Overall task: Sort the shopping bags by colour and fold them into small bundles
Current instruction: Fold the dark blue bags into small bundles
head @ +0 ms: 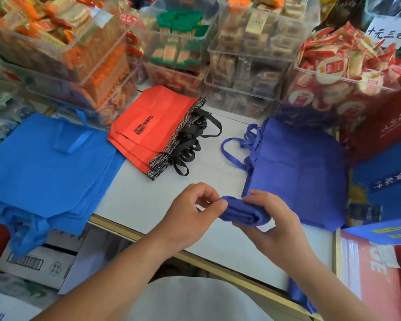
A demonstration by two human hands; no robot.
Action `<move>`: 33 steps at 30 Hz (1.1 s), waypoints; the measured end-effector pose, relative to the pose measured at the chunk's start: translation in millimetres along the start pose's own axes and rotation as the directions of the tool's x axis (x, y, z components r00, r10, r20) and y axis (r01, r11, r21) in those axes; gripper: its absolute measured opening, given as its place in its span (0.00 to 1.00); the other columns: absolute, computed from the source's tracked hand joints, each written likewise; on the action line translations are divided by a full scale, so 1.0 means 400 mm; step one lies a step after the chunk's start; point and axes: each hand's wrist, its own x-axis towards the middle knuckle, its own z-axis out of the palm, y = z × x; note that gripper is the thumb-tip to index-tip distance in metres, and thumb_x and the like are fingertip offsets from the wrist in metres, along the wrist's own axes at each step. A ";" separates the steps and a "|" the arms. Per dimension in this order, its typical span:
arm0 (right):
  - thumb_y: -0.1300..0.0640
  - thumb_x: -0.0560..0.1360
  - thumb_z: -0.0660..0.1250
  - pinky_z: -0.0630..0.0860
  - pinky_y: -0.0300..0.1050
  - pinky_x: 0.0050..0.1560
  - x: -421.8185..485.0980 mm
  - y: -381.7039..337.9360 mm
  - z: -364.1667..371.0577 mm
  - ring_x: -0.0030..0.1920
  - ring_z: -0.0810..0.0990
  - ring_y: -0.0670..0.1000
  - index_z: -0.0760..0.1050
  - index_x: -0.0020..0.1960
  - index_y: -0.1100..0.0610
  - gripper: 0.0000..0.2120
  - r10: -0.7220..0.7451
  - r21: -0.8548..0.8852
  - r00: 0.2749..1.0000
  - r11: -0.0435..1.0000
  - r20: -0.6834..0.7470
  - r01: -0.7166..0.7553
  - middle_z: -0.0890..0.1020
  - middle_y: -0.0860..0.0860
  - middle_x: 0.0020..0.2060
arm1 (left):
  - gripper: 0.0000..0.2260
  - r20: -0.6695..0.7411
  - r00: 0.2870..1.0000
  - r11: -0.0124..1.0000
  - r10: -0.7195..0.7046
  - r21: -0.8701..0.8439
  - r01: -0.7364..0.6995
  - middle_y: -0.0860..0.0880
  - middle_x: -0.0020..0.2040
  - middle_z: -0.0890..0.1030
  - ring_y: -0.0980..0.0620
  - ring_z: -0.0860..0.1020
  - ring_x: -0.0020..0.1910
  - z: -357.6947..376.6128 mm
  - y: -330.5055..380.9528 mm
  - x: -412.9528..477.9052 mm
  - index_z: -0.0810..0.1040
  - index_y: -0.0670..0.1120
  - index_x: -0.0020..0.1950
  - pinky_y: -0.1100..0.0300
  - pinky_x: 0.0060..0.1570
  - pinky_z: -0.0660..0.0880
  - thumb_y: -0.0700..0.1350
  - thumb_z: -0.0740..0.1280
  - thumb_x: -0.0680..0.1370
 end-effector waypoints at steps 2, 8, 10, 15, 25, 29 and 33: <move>0.60 0.71 0.80 0.78 0.38 0.49 -0.003 -0.012 -0.001 0.50 0.83 0.48 0.79 0.52 0.45 0.17 0.289 0.272 0.953 0.913 0.095 -0.304 0.84 0.42 0.49 | 0.05 0.118 0.993 1.000 -0.004 -0.024 0.007 0.59 0.57 0.81 0.60 0.79 0.56 -0.017 -0.004 0.002 0.81 0.57 0.55 0.67 0.54 0.75 0.48 0.70 0.80; 0.60 0.71 0.79 0.81 0.52 0.52 -0.011 0.028 0.030 0.54 0.82 0.63 0.80 0.56 0.56 0.15 0.476 0.632 0.833 0.562 0.281 -0.534 0.85 0.58 0.51 | 0.20 0.350 0.934 0.960 -0.066 -0.233 0.155 0.46 0.59 0.84 0.45 0.82 0.59 -0.016 -0.064 0.018 0.77 0.51 0.62 0.46 0.64 0.78 0.33 0.73 0.76; 0.60 0.71 0.77 0.81 0.55 0.55 -0.011 0.044 0.040 0.56 0.83 0.64 0.78 0.60 0.59 0.19 0.502 0.665 0.801 0.481 0.326 -0.572 0.85 0.60 0.54 | 0.19 0.329 0.941 0.945 -0.076 -0.277 0.173 0.43 0.58 0.84 0.41 0.82 0.58 -0.005 -0.088 0.027 0.78 0.52 0.60 0.46 0.64 0.78 0.37 0.75 0.74; 0.47 0.64 0.83 0.77 0.55 0.50 -0.022 0.067 0.042 0.50 0.82 0.60 0.78 0.59 0.59 0.29 0.489 0.733 0.775 0.337 0.401 -0.592 0.83 0.61 0.51 | 0.11 0.372 0.925 0.817 -0.081 -0.507 0.275 0.34 0.58 0.81 0.42 0.81 0.55 0.027 -0.099 0.029 0.78 0.45 0.64 0.48 0.56 0.79 0.45 0.67 0.83; 0.54 0.78 0.73 0.79 0.57 0.58 -0.033 0.034 0.031 0.58 0.83 0.61 0.76 0.65 0.53 0.17 0.470 0.667 0.802 0.468 0.368 -0.580 0.82 0.59 0.60 | 0.12 0.351 0.931 0.844 -0.103 -0.464 0.268 0.37 0.56 0.84 0.40 0.83 0.57 0.050 -0.047 -0.008 0.83 0.38 0.60 0.51 0.59 0.80 0.45 0.70 0.81; 0.51 0.76 0.75 0.81 0.61 0.58 -0.010 0.030 0.050 0.52 0.86 0.59 0.78 0.62 0.53 0.17 0.627 0.574 0.730 0.503 0.272 -0.646 0.85 0.57 0.55 | 0.03 0.083 0.995 0.992 -0.058 -0.105 0.066 0.51 0.46 0.86 0.50 0.84 0.47 0.056 -0.068 0.001 0.85 0.48 0.48 0.57 0.54 0.81 0.46 0.72 0.79; 0.52 0.85 0.60 0.77 0.61 0.65 0.005 0.045 0.094 0.59 0.84 0.60 0.75 0.69 0.55 0.15 0.532 0.652 0.685 0.291 0.498 -0.700 0.85 0.59 0.57 | 0.04 0.022 0.992 0.941 0.126 0.313 -0.127 0.58 0.51 0.76 0.57 0.76 0.52 0.061 -0.161 0.044 0.79 0.51 0.45 0.65 0.52 0.75 0.47 0.71 0.80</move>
